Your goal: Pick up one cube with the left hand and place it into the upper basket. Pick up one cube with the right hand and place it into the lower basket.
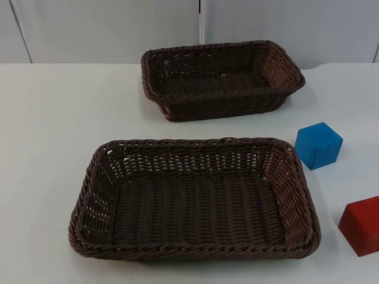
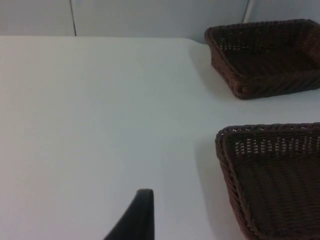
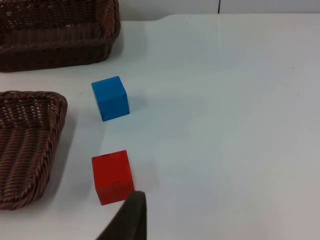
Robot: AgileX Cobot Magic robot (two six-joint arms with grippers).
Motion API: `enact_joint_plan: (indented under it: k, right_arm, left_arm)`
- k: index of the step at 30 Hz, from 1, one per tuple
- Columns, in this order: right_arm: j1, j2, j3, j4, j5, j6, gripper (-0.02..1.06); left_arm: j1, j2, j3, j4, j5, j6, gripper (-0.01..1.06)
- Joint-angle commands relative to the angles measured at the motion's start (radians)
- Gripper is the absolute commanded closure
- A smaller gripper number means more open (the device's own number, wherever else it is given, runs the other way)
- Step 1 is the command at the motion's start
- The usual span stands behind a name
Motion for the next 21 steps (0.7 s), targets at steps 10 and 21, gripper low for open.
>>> enact_joint_plan:
  k: [10, 21]
  right_arm:
    - [-0.004, -0.004, 0.005, 0.003, -0.005, -0.007, -0.01]
    - [-0.004, -0.004, 0.005, 0.003, -0.005, -0.007, -0.01]
  left_arm:
    - [-0.007, 0.171, -0.006, -0.116, -0.090, 0.136, 0.06]
    - [-0.007, 0.332, -0.008, -0.189, -0.185, 0.230, 0.06]
